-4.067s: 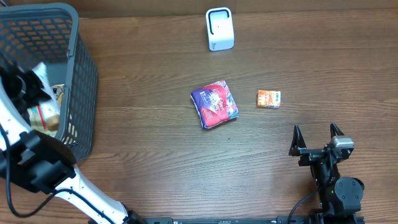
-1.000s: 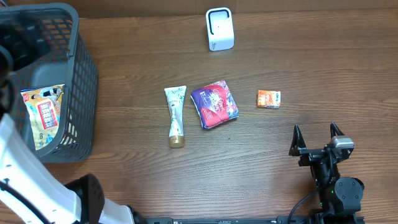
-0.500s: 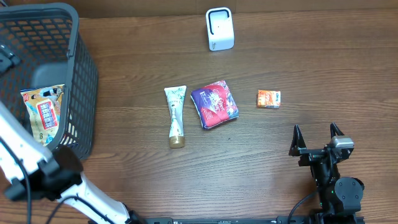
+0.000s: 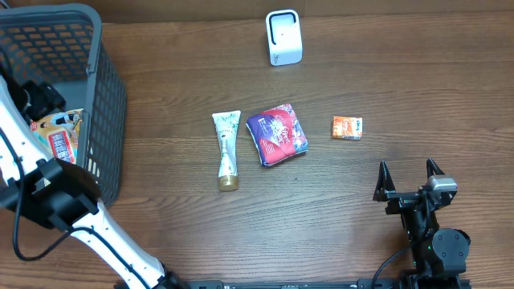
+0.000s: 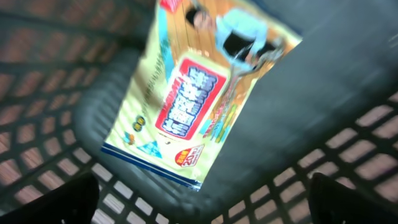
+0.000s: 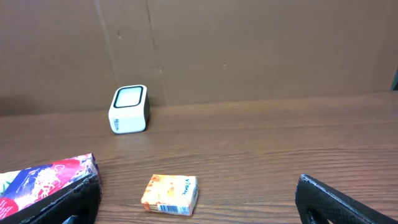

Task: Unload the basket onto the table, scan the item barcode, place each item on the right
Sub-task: 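Reach the left gripper into the basket toward the yellow snack bag, then grasp the yellow snack bag with the left gripper and lift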

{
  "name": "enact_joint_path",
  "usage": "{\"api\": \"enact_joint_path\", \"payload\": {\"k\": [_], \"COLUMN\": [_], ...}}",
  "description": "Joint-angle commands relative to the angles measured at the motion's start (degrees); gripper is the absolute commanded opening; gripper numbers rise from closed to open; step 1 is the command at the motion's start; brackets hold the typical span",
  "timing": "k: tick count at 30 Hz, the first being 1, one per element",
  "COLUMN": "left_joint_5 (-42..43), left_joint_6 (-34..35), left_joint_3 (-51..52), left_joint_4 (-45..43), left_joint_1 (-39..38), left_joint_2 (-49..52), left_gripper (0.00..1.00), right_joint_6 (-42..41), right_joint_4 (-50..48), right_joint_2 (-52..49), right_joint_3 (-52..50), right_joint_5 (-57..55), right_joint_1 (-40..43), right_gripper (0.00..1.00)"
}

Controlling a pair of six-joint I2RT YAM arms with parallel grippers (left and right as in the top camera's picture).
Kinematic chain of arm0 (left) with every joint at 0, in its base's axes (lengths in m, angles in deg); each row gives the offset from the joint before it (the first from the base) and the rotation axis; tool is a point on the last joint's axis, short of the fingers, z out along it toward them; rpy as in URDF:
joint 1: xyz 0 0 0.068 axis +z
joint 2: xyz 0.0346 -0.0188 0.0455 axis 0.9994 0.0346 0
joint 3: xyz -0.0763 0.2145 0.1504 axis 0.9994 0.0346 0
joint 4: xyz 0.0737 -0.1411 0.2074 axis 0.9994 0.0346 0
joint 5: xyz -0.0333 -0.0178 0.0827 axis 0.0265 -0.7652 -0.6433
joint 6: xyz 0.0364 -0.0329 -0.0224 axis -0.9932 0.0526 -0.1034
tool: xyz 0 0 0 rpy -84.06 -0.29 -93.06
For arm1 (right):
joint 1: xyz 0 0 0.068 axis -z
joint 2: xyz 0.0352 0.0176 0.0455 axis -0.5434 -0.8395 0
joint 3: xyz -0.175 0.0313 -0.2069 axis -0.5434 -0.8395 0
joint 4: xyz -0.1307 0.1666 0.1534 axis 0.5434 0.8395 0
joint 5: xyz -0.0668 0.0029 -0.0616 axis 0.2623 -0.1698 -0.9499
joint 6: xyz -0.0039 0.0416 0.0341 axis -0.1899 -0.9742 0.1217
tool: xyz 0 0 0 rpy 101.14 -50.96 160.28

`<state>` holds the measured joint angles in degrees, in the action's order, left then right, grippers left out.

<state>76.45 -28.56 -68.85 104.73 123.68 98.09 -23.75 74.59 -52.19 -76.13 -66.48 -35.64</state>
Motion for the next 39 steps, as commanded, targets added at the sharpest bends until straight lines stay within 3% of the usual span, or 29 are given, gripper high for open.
{"api": "enact_joint_path", "payload": {"k": [1, 10, 18, 20, 21, 22, 23, 24, 31, 39], "left_joint_5": [0.22, 0.70, -5.99, -6.84, -6.73, -6.62, -6.60, -6.36, -0.63, 8.28], "left_joint_6": [-0.28, -3.30, -3.30, -3.28, -3.28, -3.28, -3.26, -3.26, -3.28, -3.26], "left_joint_3": [5.77, 22.77, 31.52, 32.81, 33.09, 33.20, 33.20, 33.07, 26.49, -0.83], "left_joint_4": [-1.38, -12.48, -20.17, -21.24, -21.40, -21.40, -21.38, -21.22, -16.20, -3.56], "left_joint_1": [-0.04, -0.92, -0.81, -0.79, -0.81, -0.81, -0.81, -0.81, -0.81, -0.92], "left_joint_2": [2.10, 2.10, 2.10, 2.10, 2.10, 2.10, 2.10, 2.08, 2.05, -0.42], "left_gripper": [1.00, 0.96, 0.95, 0.86, 0.69, 0.45, 0.08, 0.04, 0.04, 0.04], "right_joint_6": [0.20, 0.20, 0.20, 0.20, 0.20, 0.20, 0.20, 0.20, 0.20, 0.20], "right_joint_4": [-0.33, -0.33, -0.33, -0.33, -0.33, -0.33, -0.33, -0.33, -0.33, -0.33], "right_joint_2": [0.42, 0.42, 0.42, 0.42, 0.42, 0.42, 0.42, 0.42, 0.42, 0.42], "right_joint_3": [-0.57, -0.57, -0.57, -0.57, -0.57, -0.57, -0.57, -0.57, -0.57, -0.57], "right_joint_5": [-0.55, -0.55, -0.55, -0.55, -0.55, -0.55, -0.55, -0.52, -0.55, -0.55], "right_joint_1": [0.07, 0.07, 0.07, 0.07, 0.07, 0.07, 0.07, 0.07, 0.07, 0.07], "right_gripper": [1.00, 1.00, 1.00, 1.00, 1.00, 1.00, 1.00, 1.00, 1.00, 1.00]}}
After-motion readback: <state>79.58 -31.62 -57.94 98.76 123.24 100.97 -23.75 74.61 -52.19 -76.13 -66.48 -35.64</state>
